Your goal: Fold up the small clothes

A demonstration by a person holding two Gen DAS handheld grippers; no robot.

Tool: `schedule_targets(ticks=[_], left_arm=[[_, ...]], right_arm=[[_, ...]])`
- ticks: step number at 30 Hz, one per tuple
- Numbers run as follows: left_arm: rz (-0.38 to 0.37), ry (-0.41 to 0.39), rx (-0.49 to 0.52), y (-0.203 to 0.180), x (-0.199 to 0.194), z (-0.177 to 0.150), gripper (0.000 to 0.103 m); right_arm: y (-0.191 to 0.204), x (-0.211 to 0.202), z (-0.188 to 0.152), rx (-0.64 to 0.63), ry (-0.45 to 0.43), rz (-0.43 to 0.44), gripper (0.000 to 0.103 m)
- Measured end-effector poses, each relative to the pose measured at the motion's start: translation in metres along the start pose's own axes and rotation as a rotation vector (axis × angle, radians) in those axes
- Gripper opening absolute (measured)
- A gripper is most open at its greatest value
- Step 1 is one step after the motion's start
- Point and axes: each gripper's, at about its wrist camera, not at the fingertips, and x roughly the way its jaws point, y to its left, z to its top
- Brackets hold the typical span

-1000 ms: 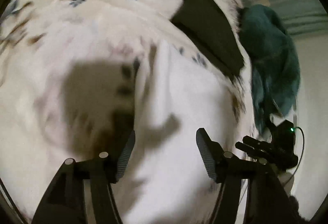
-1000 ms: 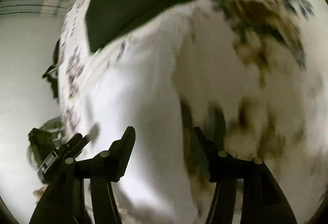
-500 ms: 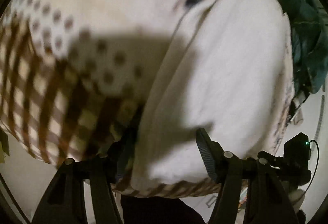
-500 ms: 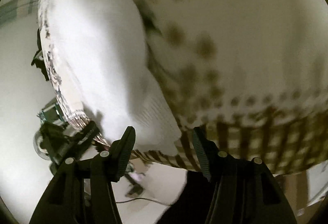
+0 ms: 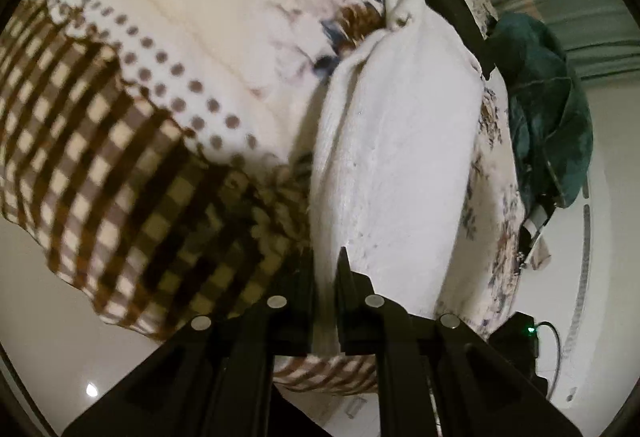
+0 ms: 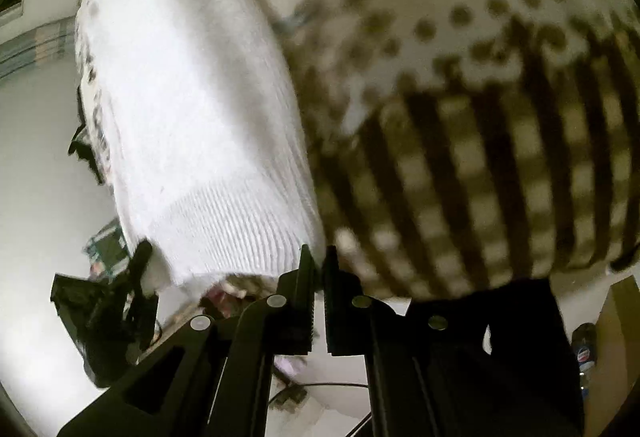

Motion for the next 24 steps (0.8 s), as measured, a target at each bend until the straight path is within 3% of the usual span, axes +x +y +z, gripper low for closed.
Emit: schedule_targets(ticks=[5,8,10,11,12,14,17,22,23,24], left_arm=[[0.112,0.080,-0.018,0.052,0.038,-0.004,0.004],[0.047,0.116,-0.085,0.073,0.041,-0.005,0.008],[0.012,0.115,-0.114,0.075,0.031,-0.003,0.012],[0.011,0.106,-0.123,0.076,0.026,-0.002,0.026],[-0.011,0.090,-0.133,0.077,0.019,-0.001,0.048],[-0.075,0.054,-0.161,0.081,0.010,-0.001,0.071],[-0.115,0.060,-0.186,0.083,0.021,0.003,0.072],[-0.018,0.092,-0.122,0.057,0.043,-0.001,0.071],[0.016,0.063,-0.079,0.047,0.041,-0.004,0.051],[0.041,0.049,-0.049,0.041,0.039,-0.007,0.006]], right_arm=[[0.018,0.037,0.007,-0.064,0.011,-0.123,0.003],[0.020,0.048,0.019,-0.121,0.045,-0.163,0.005],[0.031,0.045,0.023,-0.168,0.070,-0.179,0.016],[0.040,0.045,0.025,-0.184,0.072,-0.170,0.027],[0.040,0.039,0.025,-0.197,0.071,-0.155,0.041],[0.041,0.029,0.025,-0.207,0.050,-0.133,0.052],[0.031,0.018,0.047,-0.199,0.013,-0.087,0.055],[0.022,0.017,0.068,-0.164,0.003,-0.083,0.056],[0.023,0.023,0.068,-0.165,0.017,-0.089,0.056],[0.025,0.033,0.065,-0.164,0.037,-0.095,0.056]])
